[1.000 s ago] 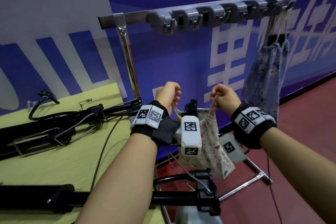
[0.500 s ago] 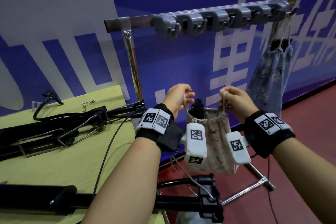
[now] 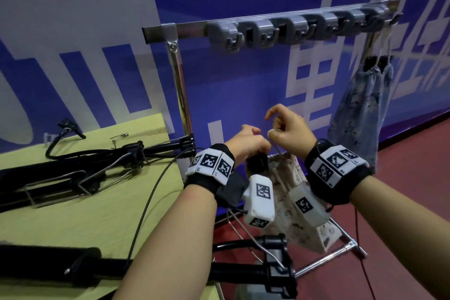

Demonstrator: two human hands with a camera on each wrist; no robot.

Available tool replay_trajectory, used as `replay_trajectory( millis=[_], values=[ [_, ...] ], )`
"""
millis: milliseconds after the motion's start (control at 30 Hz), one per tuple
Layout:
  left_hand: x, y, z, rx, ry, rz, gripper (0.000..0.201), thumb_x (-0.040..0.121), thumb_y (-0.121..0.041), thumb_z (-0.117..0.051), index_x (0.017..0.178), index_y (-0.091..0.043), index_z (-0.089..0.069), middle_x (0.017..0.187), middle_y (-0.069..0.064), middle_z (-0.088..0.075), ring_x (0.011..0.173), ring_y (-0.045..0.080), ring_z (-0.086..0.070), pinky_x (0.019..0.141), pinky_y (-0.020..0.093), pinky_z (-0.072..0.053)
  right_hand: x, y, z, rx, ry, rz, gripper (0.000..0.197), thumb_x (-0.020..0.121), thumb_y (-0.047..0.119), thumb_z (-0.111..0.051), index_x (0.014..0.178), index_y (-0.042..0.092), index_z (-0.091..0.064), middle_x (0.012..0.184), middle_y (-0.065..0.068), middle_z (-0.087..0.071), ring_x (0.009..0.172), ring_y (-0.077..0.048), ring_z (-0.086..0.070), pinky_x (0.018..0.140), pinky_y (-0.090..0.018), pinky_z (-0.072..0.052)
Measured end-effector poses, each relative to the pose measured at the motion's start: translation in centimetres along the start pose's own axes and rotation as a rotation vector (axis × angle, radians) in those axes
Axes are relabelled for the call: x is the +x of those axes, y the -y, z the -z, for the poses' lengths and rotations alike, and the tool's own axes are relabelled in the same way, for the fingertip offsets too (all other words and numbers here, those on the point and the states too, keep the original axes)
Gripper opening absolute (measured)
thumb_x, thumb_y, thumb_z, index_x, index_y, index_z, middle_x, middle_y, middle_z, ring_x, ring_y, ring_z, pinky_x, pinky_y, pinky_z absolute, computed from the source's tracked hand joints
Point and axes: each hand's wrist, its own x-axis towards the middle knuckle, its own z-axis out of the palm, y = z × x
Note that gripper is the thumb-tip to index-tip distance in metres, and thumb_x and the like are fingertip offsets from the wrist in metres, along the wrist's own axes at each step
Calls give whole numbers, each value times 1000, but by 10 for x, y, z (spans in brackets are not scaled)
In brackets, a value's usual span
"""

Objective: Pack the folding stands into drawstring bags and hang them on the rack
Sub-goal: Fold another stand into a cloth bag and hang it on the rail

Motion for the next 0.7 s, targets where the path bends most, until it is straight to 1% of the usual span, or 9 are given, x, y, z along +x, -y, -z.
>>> replay_trajectory(
  millis=[67,167,267,333,367,467,567,633,700],
  values=[
    [1,-3,1,-70,36,-55,61,62,0,-58,116,-14,-33,90,12,-52,70,14,-50,59,23,-38,1,6,-3,1,-35,3,33,68,-9,-52,87,19,-51,49,7,-40,45,-5,-39,52,-20,-33],
    [3,-1,4,-96,48,-80,48,81,12,-52,118,-12,-33,81,7,-52,59,9,-50,53,18,-38,3,10,-2,-23,14,28,35,67,-7,-51,86,22,-50,50,7,-42,47,-7,-40,55,-28,-35],
    [2,-1,4,-77,62,-78,47,78,9,-56,119,-8,-40,80,10,-51,64,13,-48,59,23,-37,4,9,0,40,37,-3,42,62,-11,-49,81,27,-49,48,9,-43,46,-7,-39,54,-32,-38],
    [-1,-5,3,-104,70,-73,22,73,8,-53,91,-3,-48,71,9,-46,62,17,-42,57,26,-31,5,9,2,178,55,-61,40,58,-9,-51,80,25,-50,51,10,-42,45,-3,-39,50,-27,-38],
    [-3,-7,3,-137,60,-69,15,75,10,-47,77,-5,-45,66,8,-43,60,19,-41,56,26,-29,5,8,4,264,65,-93,36,55,-5,-49,81,21,-51,56,7,-43,45,-1,-40,49,-21,-37],
    [-3,-9,5,-247,35,-73,28,81,12,-32,62,-9,-38,60,8,-42,57,19,-44,56,27,-39,1,1,7,263,134,-131,38,54,4,-41,88,17,-51,72,0,-46,50,1,-44,49,-11,-36],
    [-2,-11,4,-383,29,-108,32,81,10,-30,54,-7,-37,47,5,-43,42,14,-45,53,25,-45,-11,-15,0,-5,293,-86,36,61,11,-45,94,16,-57,86,-7,-58,75,-17,-54,66,-27,-43],
    [-4,-16,4,-483,19,-125,33,83,5,-30,53,-11,-34,49,2,-37,36,10,-37,44,20,-37,-19,-27,-5,-116,307,-98,41,69,13,-50,109,8,-59,95,-15,-65,87,-30,-59,79,-37,-45],
    [-7,-19,4,-532,25,-124,30,84,-1,-29,59,-16,-32,57,1,-32,36,7,-29,43,19,-26,-24,-34,-6,-181,271,-128,42,73,15,-50,114,8,-58,93,-17,-66,87,-34,-59,79,-40,-46]
  ],
)
